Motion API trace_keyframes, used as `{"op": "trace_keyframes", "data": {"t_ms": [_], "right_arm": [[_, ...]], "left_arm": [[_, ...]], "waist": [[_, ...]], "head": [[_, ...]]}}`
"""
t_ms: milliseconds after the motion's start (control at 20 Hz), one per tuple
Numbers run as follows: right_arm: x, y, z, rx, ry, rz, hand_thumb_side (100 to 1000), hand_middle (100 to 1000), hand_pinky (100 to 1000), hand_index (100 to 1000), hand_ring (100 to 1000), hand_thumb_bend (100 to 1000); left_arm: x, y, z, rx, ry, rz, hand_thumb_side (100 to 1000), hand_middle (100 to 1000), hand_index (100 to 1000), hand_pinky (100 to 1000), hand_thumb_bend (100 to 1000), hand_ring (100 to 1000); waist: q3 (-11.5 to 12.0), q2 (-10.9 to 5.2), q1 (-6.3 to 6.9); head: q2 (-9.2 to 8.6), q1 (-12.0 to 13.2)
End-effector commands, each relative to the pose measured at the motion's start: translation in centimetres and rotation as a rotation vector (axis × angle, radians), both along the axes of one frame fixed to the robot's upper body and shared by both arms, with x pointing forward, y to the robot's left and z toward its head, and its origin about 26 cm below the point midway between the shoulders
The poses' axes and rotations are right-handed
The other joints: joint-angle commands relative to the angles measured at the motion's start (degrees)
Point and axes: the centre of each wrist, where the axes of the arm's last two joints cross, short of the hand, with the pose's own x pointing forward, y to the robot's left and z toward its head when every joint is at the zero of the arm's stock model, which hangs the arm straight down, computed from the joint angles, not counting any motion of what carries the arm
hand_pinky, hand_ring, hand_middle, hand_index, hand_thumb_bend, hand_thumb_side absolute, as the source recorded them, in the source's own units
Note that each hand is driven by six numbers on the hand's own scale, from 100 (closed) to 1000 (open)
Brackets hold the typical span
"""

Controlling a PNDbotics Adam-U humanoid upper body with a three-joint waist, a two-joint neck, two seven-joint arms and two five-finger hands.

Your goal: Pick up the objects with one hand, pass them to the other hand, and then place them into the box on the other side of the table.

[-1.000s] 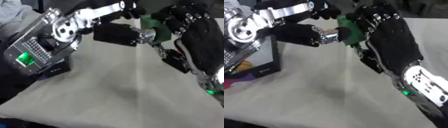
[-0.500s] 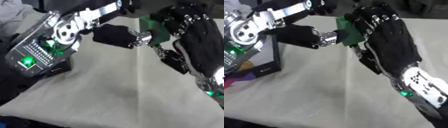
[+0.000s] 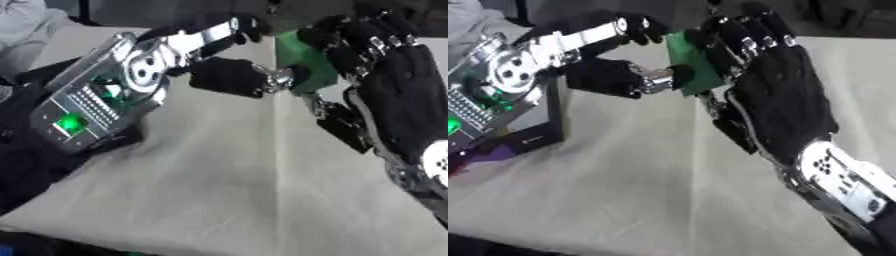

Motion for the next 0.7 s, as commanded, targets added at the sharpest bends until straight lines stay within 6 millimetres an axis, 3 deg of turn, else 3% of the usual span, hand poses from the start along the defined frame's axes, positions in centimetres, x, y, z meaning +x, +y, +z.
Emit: {"op": "trace_keyframes", "data": {"t_ms": [50, 300, 700], "right_arm": [[-0.42, 0.43, 0.87, 0.001, -0.043, 0.032, 100, 529, 798, 598, 637, 244], [-0.45, 0.62, 1.06, 0.002, -0.047, 0.044, 100, 527, 799, 597, 636, 245], [-0.54, 0.93, 1.13, -0.009, -0.033, 0.076, 100, 527, 802, 597, 634, 243]], "left_arm": [[0.17, -0.11, 0.53, 0.029, 0.094, 0.028, 761, 858, 937, 1000, 418, 983], [-0.54, -0.45, 0.76, 0.025, 0.115, -0.022, 782, 846, 922, 1000, 404, 979], [-0.82, -0.91, 0.96, -0.049, 0.123, -0.105, 708, 808, 881, 1000, 329, 962]], "waist": [[0.04, -1.37, 0.04], [0.01, -1.31, -0.06], [-0.02, -1.18, -0.30]], "head": [[-0.03, 0.24], [0.14, 0.30], [0.22, 0.55]]}}
